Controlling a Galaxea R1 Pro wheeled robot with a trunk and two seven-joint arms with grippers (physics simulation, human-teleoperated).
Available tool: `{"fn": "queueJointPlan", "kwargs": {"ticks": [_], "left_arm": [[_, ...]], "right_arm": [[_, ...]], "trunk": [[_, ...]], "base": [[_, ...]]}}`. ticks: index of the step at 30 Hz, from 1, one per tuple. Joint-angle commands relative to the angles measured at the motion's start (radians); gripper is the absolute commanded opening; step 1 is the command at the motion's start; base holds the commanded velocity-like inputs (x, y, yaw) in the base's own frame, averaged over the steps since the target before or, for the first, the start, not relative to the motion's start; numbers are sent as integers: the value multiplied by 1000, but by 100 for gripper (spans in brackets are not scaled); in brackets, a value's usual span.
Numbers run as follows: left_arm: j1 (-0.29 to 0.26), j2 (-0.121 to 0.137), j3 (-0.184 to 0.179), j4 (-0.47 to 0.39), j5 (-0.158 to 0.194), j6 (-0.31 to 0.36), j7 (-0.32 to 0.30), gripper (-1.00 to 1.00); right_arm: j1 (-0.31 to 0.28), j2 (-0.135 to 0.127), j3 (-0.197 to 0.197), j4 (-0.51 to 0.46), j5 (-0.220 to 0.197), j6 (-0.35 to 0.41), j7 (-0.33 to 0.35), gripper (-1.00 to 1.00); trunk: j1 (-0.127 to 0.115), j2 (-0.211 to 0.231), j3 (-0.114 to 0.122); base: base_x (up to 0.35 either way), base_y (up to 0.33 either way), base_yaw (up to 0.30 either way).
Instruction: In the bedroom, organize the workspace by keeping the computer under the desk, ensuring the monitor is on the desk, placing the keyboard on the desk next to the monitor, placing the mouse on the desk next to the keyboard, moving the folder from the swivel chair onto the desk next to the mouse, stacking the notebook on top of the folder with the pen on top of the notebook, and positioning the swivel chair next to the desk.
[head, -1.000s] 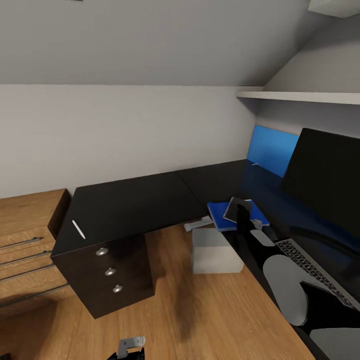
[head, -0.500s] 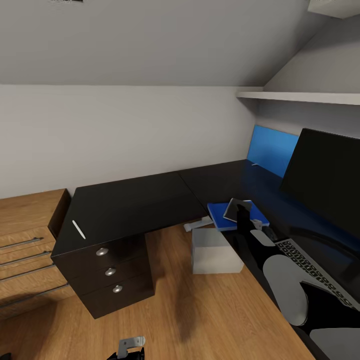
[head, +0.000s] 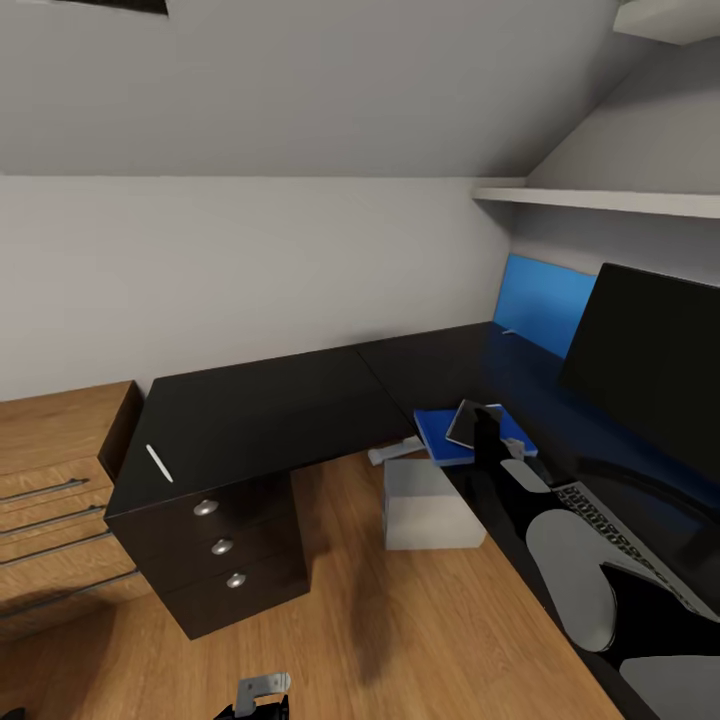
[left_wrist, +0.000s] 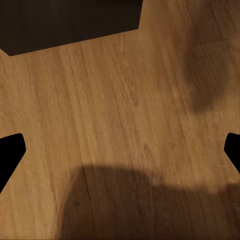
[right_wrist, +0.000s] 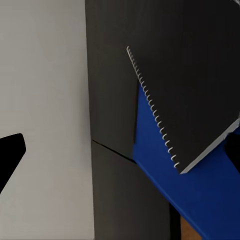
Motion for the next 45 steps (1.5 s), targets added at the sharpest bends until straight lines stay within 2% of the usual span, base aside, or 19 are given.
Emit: {"fn": "queueJointPlan", "kwargs": {"ticks": [1, 10, 13, 15, 17, 19, 20, 21, 22, 28, 29, 30, 31, 32, 35, 36, 40, 45], "left_arm": [[-2, 0, -8, -4, 5, -6, 6, 100], [-2, 2, -8, -3, 5, -5, 8, 100], [-2, 2, -8, -3, 5, -4, 8, 100], [-2, 2, -8, -3, 5, -4, 8, 100], [-2, 2, -8, -3, 5, -4, 8, 100], [-2, 2, -8, -2, 5, -4, 8, 100], [-2, 2, -8, -2, 5, -4, 8, 100], [-2, 2, -8, -2, 5, -4, 8, 100], [-2, 2, -8, -2, 5, -4, 8, 100], [-2, 2, -8, -2, 5, -3, 8, 100], [-2, 2, -8, -2, 5, -3, 8, 100], [-2, 2, -8, -2, 5, -3, 8, 100], [-2, 2, -8, -2, 5, -3, 8, 100], [-2, 2, -8, -2, 5, -3, 8, 100], [-2, 2, -8, -2, 5, -3, 8, 100], [-2, 2, -8, -2, 5, -3, 8, 100], [-2, 2, -8, -2, 5, -3, 8, 100], [-2, 2, -8, -2, 5, -3, 8, 100]], "right_arm": [[-1, 0, -2, 1, -10, 0, 5, 100], [-1, 7, 1, 2, -4, -1, 9, 100], [-1, 15, 4, 2, 17, 0, 12, 100], [-1, 21, 15, 3, 53, 0, 13, 100], [-1, 37, 32, 3, 137, -1, 15, 100], [-1, 46, 36, 3, 176, -1, 15, 100], [-1, 53, 39, 3, 219, -2, 15, 100], [-1, 57, 40, 3, 242, -3, 14, 100], [-1, 63, 42, 3, 289, -3, 10, 100], [-1, 81, 48, 3, 444, -2, -39, 100], [-1, 85, 50, 2, 473, -2, -58, 100], [-1, 96, 56, 2, 532, -2, -104, 100], [-1, 103, 59, 2, 562, -2, -131, 100], [-1, 119, 66, 1, 618, -1, -190, 100], [-1, 146, 77, -1, 694, -2, -279, 100], [-1, 160, 83, -1, 734, -3, -321, 100], [-1, 173, 96, -2, 788, -2, -345, 100], [-1, 173, 101, -3, 806, 3, -323, 100]], "trunk": [[-4, 7, 2], [-38, 70, 30], [-50, 91, 40], [-58, 105, 46], [-65, 119, 52], [-73, 133, 59], [-77, 140, 62], [-81, 147, 65], [-84, 154, 68], [-107, 196, 87], [-111, 203, 90], [-115, 210, 93], [-119, 217, 96], [-123, 224, 99], [-134, 245, 109], [-138, 252, 112], [-138, 252, 112], [-138, 252, 112]], "base": [[0, 0, 0], [0, 0, 0], [0, 0, 0], [0, 0, 0], [0, 0, 0], [0, 0, 0], [0, 0, 0], [0, 0, 0], [0, 0, 0], [0, 0, 0], [0, 0, 0], [0, 0, 0], [0, 0, 0], [0, 0, 0], [0, 0, 0], [0, 0, 0], [0, 0, 0], [0, 0, 0]]}}
